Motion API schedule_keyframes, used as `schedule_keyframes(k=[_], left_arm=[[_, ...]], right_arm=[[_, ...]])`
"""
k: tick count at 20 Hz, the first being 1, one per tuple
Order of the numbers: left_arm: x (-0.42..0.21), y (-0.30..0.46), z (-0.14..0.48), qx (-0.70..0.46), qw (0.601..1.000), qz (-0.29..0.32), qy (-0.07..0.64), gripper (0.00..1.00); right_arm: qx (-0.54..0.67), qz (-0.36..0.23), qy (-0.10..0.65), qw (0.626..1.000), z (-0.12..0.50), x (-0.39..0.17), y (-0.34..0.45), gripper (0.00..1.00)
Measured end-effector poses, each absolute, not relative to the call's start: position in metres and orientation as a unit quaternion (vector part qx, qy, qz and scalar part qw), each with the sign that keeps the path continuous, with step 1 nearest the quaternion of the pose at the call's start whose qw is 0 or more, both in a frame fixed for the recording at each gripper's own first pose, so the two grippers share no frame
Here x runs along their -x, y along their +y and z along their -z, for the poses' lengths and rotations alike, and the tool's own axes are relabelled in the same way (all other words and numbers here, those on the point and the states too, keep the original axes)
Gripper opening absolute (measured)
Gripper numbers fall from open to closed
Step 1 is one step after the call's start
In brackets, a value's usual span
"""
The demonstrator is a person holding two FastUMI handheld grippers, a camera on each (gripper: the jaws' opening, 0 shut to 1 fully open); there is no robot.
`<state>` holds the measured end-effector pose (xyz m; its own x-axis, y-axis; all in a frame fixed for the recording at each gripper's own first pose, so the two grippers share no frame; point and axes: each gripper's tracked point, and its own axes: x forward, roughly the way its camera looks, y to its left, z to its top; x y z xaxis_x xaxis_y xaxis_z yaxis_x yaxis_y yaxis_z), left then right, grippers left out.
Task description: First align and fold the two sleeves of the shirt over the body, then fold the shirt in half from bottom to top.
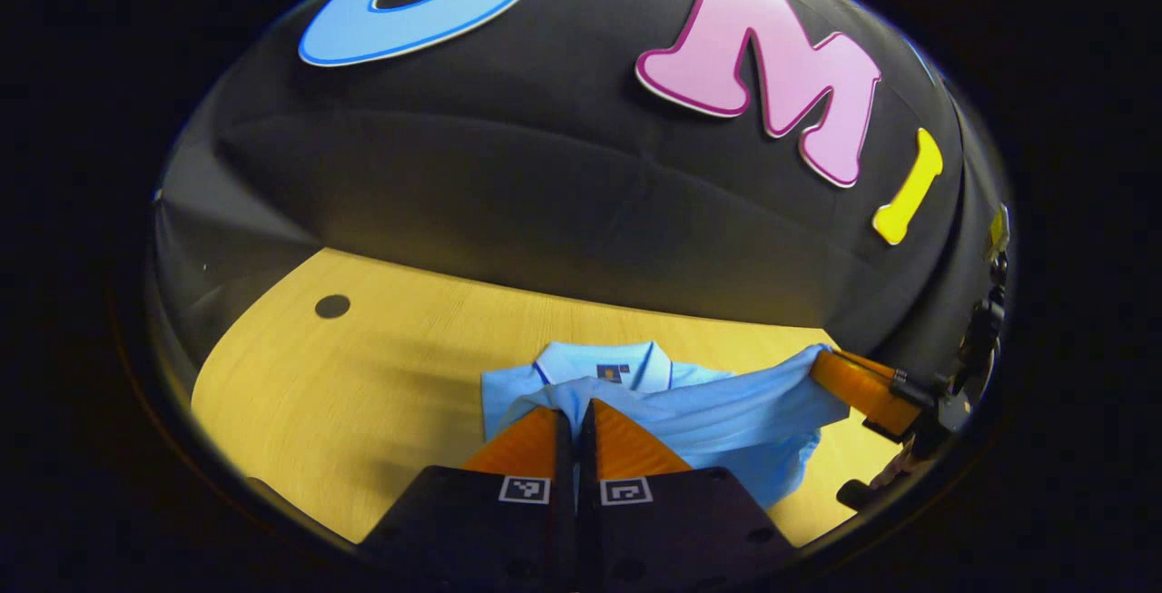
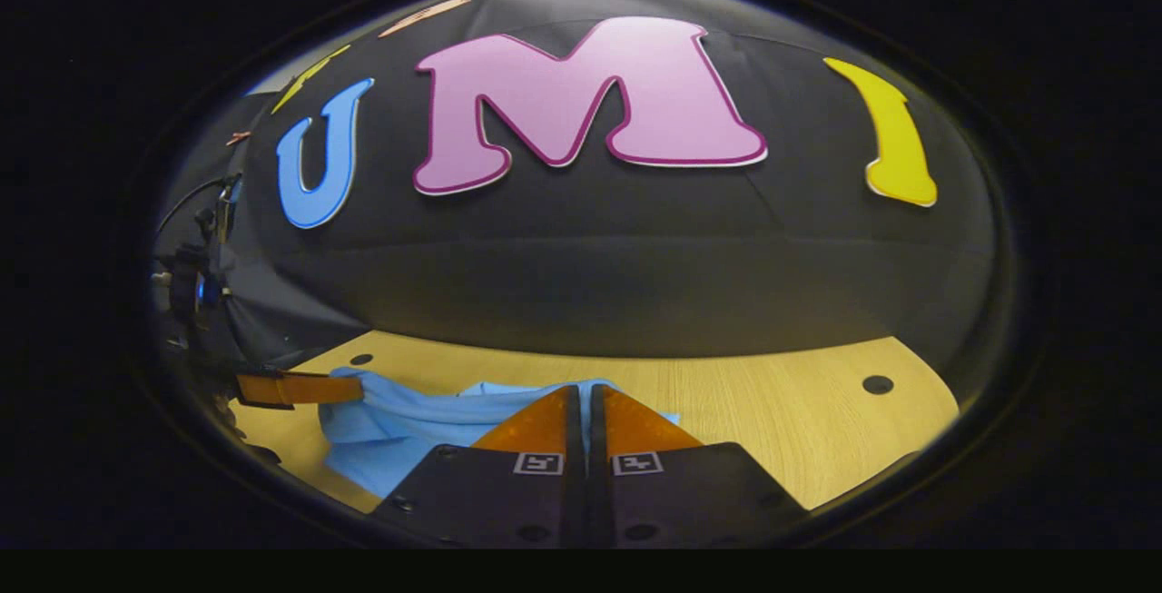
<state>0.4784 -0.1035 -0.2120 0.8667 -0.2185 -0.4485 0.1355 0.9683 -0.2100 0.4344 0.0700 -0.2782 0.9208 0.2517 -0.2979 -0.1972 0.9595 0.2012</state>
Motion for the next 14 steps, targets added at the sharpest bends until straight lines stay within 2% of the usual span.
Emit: schedule_keyframes(k=[1, 2, 3, 4, 5, 6, 8, 10, 11, 12, 14], left_arm=[[-0.497, -0.103, 0.211, 0.082, 0.964, 0.093, 0.236, 0.06], [-0.513, -0.102, 0.210, 0.082, 0.966, 0.093, 0.228, 0.06], [-0.530, -0.101, 0.214, 0.083, 0.964, 0.092, 0.234, 0.06], [-0.549, -0.097, 0.220, 0.082, 0.964, 0.086, 0.239, 0.06], [-0.569, -0.094, 0.229, 0.077, 0.963, 0.082, 0.244, 0.06], [-0.584, -0.084, 0.235, 0.064, 0.966, 0.066, 0.241, 0.10], [-0.595, -0.063, 0.240, 0.016, 0.972, 0.034, 0.230, 0.46], [-0.584, -0.054, 0.233, -0.009, 0.977, 0.019, 0.214, 0.82], [-0.572, -0.057, 0.223, -0.005, 0.980, 0.021, 0.200, 0.99], [-0.561, -0.061, 0.213, -0.001, 0.983, 0.024, 0.183, 0.98], [-0.530, -0.058, 0.193, -0.009, 0.988, 0.026, 0.153, 0.98]], right_arm=[[-0.083, -0.111, 0.158, 0.978, 0.280, -0.451, 0.069, 0.05], [-0.084, -0.108, 0.161, 0.977, 0.283, -0.468, 0.068, 0.00], [-0.089, -0.107, 0.164, 0.977, 0.287, -0.487, 0.071, 0.05], [-0.088, -0.100, 0.168, 0.977, 0.295, -0.507, 0.071, 0.05], [-0.077, -0.088, 0.182, 0.976, 0.310, -0.523, 0.070, 0.00], [-0.060, -0.074, 0.206, 0.974, 0.329, -0.537, 0.066, 0.13], [-0.043, -0.064, 0.257, 0.963, 0.353, -0.531, 0.060, 0.55], [-0.051, -0.051, 0.231, 0.970, 0.341, -0.522, 0.052, 0.97], [-0.053, -0.039, 0.210, 0.975, 0.334, -0.517, 0.049, 0.92], [-0.052, -0.035, 0.192, 0.979, 0.324, -0.509, 0.047, 0.96], [-0.043, -0.028, 0.172, 0.984, 0.308, -0.488, 0.049, 0.97]])
